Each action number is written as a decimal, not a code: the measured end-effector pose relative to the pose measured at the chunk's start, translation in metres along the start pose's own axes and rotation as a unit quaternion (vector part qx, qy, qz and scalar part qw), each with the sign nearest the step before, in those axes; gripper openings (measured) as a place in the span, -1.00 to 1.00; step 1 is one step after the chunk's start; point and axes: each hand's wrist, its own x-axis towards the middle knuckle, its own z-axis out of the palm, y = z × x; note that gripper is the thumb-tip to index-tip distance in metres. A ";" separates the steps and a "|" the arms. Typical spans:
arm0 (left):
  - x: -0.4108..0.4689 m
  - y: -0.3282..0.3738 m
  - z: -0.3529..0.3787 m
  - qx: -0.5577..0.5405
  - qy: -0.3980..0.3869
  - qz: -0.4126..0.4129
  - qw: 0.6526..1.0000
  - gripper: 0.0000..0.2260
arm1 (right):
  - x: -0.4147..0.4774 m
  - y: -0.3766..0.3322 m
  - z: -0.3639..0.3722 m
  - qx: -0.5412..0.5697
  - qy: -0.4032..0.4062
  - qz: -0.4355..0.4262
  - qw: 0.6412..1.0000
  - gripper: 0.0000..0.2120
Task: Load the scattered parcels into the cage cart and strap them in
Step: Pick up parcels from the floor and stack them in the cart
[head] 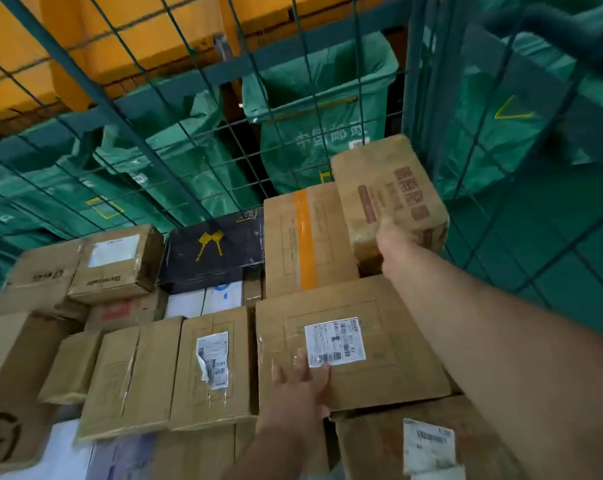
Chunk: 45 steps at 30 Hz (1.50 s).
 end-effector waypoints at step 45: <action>-0.396 0.117 0.359 0.061 -0.177 0.473 0.861 -0.96 | -0.553 0.620 -0.470 0.178 0.408 0.054 0.894 -0.89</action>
